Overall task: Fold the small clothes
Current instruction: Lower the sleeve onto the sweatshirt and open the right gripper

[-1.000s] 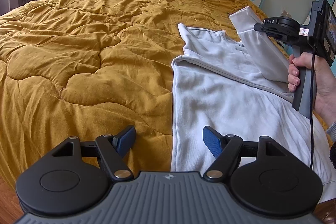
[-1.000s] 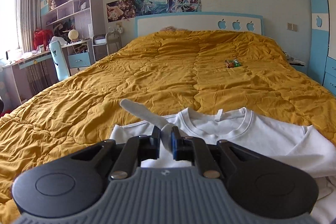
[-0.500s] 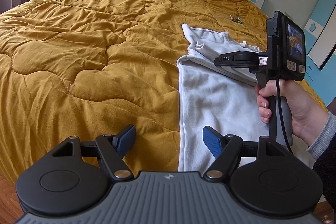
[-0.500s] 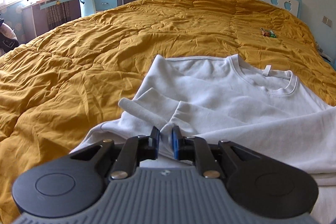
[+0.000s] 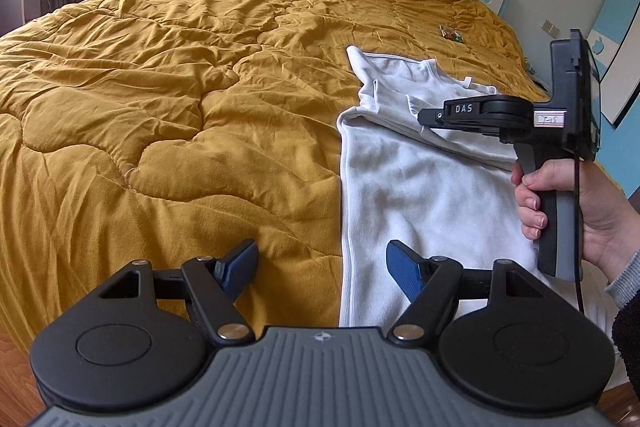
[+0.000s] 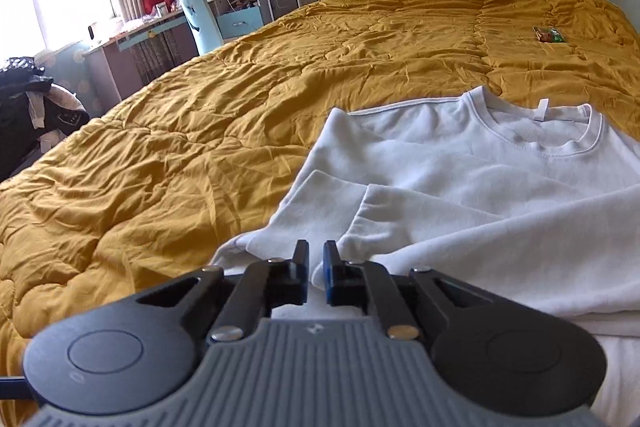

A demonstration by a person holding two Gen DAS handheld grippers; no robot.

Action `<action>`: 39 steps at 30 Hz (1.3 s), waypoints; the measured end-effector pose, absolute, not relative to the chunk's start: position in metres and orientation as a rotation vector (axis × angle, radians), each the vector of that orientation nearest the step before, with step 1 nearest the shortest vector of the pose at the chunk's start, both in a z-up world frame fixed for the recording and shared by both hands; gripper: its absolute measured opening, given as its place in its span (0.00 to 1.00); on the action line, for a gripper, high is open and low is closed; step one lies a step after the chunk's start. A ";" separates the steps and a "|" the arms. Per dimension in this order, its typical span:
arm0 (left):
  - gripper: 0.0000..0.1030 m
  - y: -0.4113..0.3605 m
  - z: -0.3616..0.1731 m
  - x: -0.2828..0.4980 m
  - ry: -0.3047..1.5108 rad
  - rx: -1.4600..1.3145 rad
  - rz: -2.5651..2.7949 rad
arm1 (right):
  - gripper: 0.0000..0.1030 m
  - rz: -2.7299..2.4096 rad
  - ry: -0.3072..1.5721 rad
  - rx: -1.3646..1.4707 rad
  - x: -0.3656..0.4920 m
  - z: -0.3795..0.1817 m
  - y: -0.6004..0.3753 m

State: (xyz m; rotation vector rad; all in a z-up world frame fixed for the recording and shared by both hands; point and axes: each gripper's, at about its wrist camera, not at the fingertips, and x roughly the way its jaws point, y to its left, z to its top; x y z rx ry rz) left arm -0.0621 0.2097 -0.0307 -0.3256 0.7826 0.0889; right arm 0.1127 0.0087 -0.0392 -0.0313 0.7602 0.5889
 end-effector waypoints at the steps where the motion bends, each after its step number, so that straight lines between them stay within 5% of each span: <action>1: 0.83 0.209 -0.030 -0.062 0.783 -0.324 0.089 | 0.02 0.572 0.787 -0.048 0.115 -0.046 0.013; 7: 0.83 0.209 -0.028 -0.062 0.791 -0.320 0.088 | 0.02 0.638 0.794 0.008 0.110 -0.046 0.012; 12: 0.83 0.199 -0.015 -0.059 0.773 -0.265 0.086 | 0.05 0.539 0.609 0.020 0.082 -0.011 -0.047; 13: 0.83 0.196 -0.011 -0.059 0.760 -0.251 0.082 | 0.20 0.494 0.577 -0.017 0.077 -0.008 -0.065; 14: 0.83 0.192 -0.006 -0.059 0.740 -0.231 0.080 | 0.45 0.432 0.556 -0.060 0.075 -0.005 -0.083; 16: 0.83 0.184 0.001 -0.057 0.713 -0.203 0.087 | 0.66 0.316 0.541 -0.095 0.074 -0.004 -0.122; 18: 0.83 0.178 0.005 -0.051 0.706 -0.190 0.094 | 0.74 0.220 0.574 -0.108 0.080 -0.007 -0.164; 27: 0.83 0.154 0.000 -0.032 0.767 -0.192 0.060 | 0.72 -0.046 0.738 -0.108 0.119 -0.040 -0.310; 31: 0.83 0.144 0.000 -0.036 0.764 -0.123 0.067 | 0.57 -0.032 0.790 -0.104 0.130 -0.060 -0.324; 33: 0.83 0.142 0.000 -0.036 0.771 -0.098 0.083 | 0.41 0.010 0.777 -0.077 0.133 -0.065 -0.323; 34: 0.83 0.142 -0.001 -0.035 0.776 -0.099 0.090 | 0.17 0.033 0.780 -0.076 0.134 -0.067 -0.322; 35: 0.83 0.143 -0.001 -0.035 0.779 -0.106 0.093 | 0.02 0.049 0.789 -0.075 0.134 -0.069 -0.320; 39: 0.83 0.151 -0.001 -0.037 0.778 -0.162 0.111 | 0.01 0.035 0.739 -0.117 0.120 -0.069 -0.312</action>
